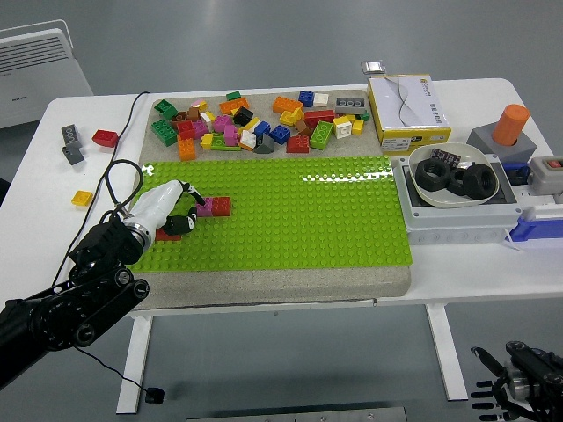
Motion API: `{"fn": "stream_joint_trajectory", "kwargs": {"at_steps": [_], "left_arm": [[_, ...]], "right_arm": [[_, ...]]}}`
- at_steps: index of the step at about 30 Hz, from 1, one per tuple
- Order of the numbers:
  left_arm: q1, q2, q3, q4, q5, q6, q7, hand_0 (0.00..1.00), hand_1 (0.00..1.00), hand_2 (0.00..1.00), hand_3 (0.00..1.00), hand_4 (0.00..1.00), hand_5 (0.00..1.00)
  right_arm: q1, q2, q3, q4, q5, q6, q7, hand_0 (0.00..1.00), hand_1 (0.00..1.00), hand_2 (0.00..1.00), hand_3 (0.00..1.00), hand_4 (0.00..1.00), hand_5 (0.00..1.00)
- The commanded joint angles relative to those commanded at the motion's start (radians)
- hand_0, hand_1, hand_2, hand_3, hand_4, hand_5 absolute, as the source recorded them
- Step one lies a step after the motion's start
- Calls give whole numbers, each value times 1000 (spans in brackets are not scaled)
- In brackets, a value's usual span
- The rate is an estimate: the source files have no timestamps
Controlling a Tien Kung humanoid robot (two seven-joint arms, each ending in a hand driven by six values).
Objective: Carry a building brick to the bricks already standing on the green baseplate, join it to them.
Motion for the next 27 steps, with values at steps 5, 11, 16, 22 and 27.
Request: {"fn": "stream_joint_trajectory", "kwargs": {"at_steps": [5, 11, 16, 22, 27], "left_arm": [[1, 0, -4, 1, 0, 1, -3, 944, 890, 827, 598, 414, 2], [8, 4, -25, -16, 12, 0, -1, 943, 890, 826, 596, 407, 2], [22, 6, -52, -50, 38, -8, 17, 943, 888, 825, 587, 401, 2], [41, 7, -86, -90, 72, -19, 40, 943, 888, 825, 584, 397, 2], [79, 21, -140, -163, 103, -27, 43, 943, 888, 825, 582, 395, 2]], "right_arm": [[-1, 0, -1, 0, 1, 0, 0, 534, 526, 619, 764, 830, 998], [-1, 0, -3, 0, 4, -1, 0, 536, 526, 618, 763, 831, 998], [-2, -2, -5, -1, 7, -2, 0, 537, 528, 619, 763, 832, 998], [-2, -5, -6, -2, 9, -1, 0, 536, 523, 618, 762, 833, 998], [-4, -10, -7, -6, 11, 2, 0, 539, 525, 616, 762, 833, 998]]}}
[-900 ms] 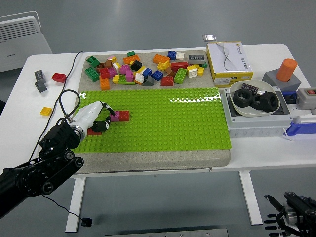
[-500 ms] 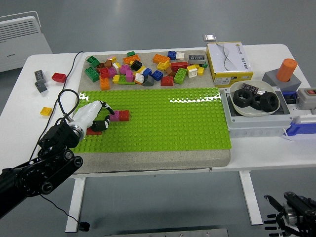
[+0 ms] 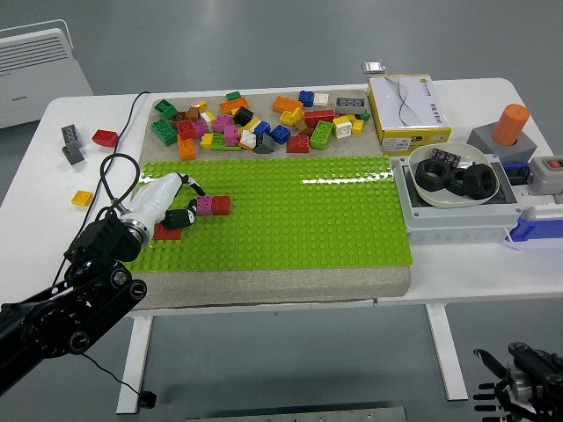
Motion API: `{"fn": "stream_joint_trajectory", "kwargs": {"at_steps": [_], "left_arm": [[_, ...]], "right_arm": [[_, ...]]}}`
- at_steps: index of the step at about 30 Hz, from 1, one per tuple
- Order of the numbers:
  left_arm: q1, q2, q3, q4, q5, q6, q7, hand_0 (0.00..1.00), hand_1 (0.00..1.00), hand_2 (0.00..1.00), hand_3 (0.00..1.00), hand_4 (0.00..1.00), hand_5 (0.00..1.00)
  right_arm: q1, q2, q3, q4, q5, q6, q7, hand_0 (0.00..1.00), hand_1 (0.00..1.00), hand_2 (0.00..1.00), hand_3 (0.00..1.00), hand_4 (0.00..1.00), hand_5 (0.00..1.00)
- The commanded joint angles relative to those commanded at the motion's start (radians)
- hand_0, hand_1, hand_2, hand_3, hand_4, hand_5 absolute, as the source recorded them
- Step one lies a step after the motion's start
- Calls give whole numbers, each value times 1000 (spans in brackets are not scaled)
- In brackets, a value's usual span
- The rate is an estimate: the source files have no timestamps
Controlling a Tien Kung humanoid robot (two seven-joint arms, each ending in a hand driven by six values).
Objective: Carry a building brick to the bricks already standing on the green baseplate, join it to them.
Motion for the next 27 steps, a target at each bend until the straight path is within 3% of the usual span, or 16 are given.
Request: {"fn": "stream_joint_trajectory", "kwargs": {"at_steps": [10, 15, 16, 21, 22, 27], "left_arm": [[194, 125, -187, -256, -5, -21, -11, 941, 872, 807, 585, 415, 2], [298, 151, -254, -361, -23, -51, -63, 941, 872, 807, 585, 415, 2], [310, 152, -259, -367, -21, -59, -68, 941, 872, 816, 630, 568, 17], [352, 155, -289, -356, 16, -127, -76, 941, 872, 816, 630, 568, 17], [355, 156, -293, -353, 23, -137, -76, 962, 900, 853, 739, 729, 90], [362, 155, -317, -322, 69, -171, -80, 962, 900, 853, 739, 729, 90]], "right_arm": [[-8, -11, -13, -9, 18, -1, 0, 541, 522, 615, 763, 836, 998], [-8, -13, -19, -11, 27, -3, 0, 541, 522, 615, 763, 836, 998], [-8, -13, -20, -12, 27, -3, 0, 542, 521, 617, 763, 836, 998], [-7, -12, -24, -10, 32, -5, 0, 542, 521, 617, 763, 836, 998], [-7, -11, -24, -9, 33, -5, 0, 541, 523, 616, 763, 837, 998], [-5, -10, -25, -8, 33, -5, 0, 541, 523, 616, 763, 837, 998]]}}
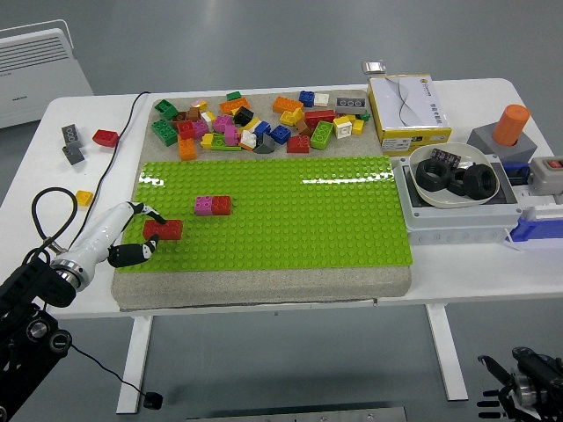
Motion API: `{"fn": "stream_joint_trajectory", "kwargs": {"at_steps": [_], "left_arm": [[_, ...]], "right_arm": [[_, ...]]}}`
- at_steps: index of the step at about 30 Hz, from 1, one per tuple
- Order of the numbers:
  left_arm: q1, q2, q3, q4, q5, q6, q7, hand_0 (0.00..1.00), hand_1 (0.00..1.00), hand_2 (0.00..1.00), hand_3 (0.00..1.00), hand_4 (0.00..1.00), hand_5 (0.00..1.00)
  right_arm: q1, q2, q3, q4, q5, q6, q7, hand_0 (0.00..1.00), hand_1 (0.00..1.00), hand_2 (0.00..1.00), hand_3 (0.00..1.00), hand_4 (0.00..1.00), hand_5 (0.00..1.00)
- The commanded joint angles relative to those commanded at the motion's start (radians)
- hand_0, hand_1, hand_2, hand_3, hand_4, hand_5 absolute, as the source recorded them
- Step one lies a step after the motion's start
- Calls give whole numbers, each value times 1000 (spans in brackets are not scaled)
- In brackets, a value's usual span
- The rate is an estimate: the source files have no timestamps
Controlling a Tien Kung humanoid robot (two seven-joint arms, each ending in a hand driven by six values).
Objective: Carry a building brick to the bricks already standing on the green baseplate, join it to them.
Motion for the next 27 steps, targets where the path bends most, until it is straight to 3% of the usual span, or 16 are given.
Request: {"fn": "stream_joint_trajectory", "kwargs": {"at_steps": [6, 7, 12, 13, 19, 27], "left_arm": [[-5, -6, -21, 22, 33, -16, -9, 975, 936, 884, 770, 739, 106], [-8, -8, -25, 24, 38, -21, -9, 995, 972, 921, 828, 750, 104], [-27, -19, -34, 46, 75, -62, 6, 995, 972, 921, 828, 750, 104], [-31, -21, -34, 51, 81, -68, 9, 998, 991, 962, 854, 768, 100], [-70, -30, -13, 88, 104, -92, 29, 998, 995, 962, 826, 763, 103], [-126, -51, 9, 136, 111, -86, 34, 998, 991, 955, 806, 763, 96]], "right_arm": [[0, 1, -3, 1, 2, -1, 0, 541, 524, 617, 763, 836, 998], [0, 0, -4, 1, 3, -1, 0, 540, 522, 617, 765, 838, 998], [0, 0, -8, -1, 8, -1, 0, 540, 522, 617, 765, 838, 998], [0, 0, -8, -1, 9, -1, 0, 540, 517, 616, 763, 838, 998], [2, -1, -13, 0, 14, -2, 0, 541, 520, 614, 766, 840, 998], [2, -2, -33, 9, 41, -11, 0, 540, 521, 614, 771, 843, 998]]}}
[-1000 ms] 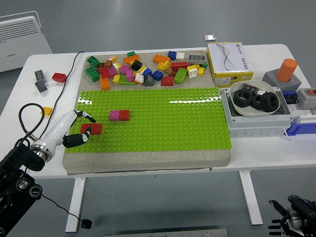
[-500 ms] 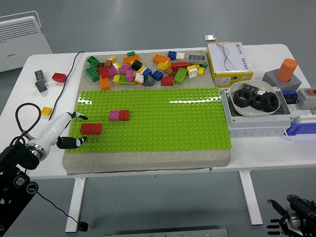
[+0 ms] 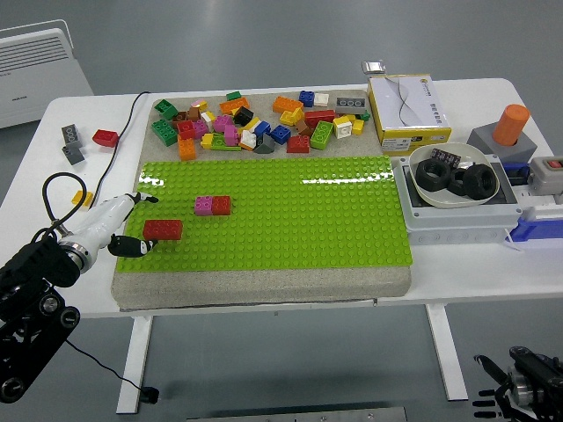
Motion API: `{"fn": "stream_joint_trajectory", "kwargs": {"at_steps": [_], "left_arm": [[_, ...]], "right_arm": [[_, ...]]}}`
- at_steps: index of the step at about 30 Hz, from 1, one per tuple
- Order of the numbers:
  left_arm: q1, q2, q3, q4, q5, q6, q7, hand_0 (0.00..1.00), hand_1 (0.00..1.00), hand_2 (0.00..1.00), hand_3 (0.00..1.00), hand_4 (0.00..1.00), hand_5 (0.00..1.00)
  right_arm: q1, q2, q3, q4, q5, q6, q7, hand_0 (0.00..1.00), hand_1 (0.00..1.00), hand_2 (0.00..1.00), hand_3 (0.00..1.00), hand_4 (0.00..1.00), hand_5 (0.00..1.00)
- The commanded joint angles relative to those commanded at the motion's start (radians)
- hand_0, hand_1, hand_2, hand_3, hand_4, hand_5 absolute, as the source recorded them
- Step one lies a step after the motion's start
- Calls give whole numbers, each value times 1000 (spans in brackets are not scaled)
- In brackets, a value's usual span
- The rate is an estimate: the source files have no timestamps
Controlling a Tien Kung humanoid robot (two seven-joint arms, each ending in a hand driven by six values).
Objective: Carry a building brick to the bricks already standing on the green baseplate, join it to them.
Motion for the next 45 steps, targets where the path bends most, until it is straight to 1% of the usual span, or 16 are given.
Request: {"fn": "stream_joint_trajectory", "kwargs": {"at_steps": [3, 4, 9, 10, 21, 22, 25, 27, 28, 45], "left_arm": [[-14, -4, 7, 17, -2, 4, -2, 998, 991, 955, 806, 763, 96], [-17, -4, 9, 23, -2, 5, -2, 998, 985, 949, 697, 729, 77], [-25, -9, 16, 48, -4, 0, 1, 998, 985, 949, 697, 729, 77], [-25, -9, 17, 52, -5, -1, 2, 998, 981, 944, 645, 695, 72], [-46, -21, 36, 100, -24, 10, -5, 998, 978, 941, 631, 681, 65], [-47, -21, 37, 102, -25, 11, -6, 998, 977, 934, 616, 656, 57], [-53, -24, 41, 110, -28, 14, -6, 998, 977, 934, 616, 656, 57], [-54, -24, 43, 113, -30, 15, -6, 998, 977, 934, 616, 656, 57], [-55, -24, 44, 115, -30, 15, -6, 998, 975, 932, 597, 635, 45], [-54, -26, 42, 119, -40, 10, -9, 998, 973, 932, 606, 634, 39]], "right_arm": [[1, -1, -1, 1, 0, 0, 0, 540, 521, 614, 771, 843, 998], [2, -2, -1, 1, 0, 0, 0, 540, 522, 615, 770, 844, 998], [4, -4, -1, 0, 0, 0, 0, 540, 522, 615, 770, 844, 998], [5, -5, -1, 0, -1, 0, 0, 541, 521, 615, 769, 844, 998], [10, -6, -1, -1, -2, 1, 0, 542, 524, 614, 768, 844, 998], [10, -6, 0, -1, -2, 1, 0, 542, 522, 614, 769, 844, 998], [10, -6, 0, -1, -3, 2, 0, 542, 522, 614, 769, 844, 998], [10, -7, 0, -2, -4, 2, 0, 542, 522, 614, 769, 844, 998], [10, -7, 1, -2, -4, 2, 0, 542, 525, 614, 769, 847, 998], [10, -8, -1, -2, -3, 2, 0, 542, 521, 614, 770, 868, 998]]}}
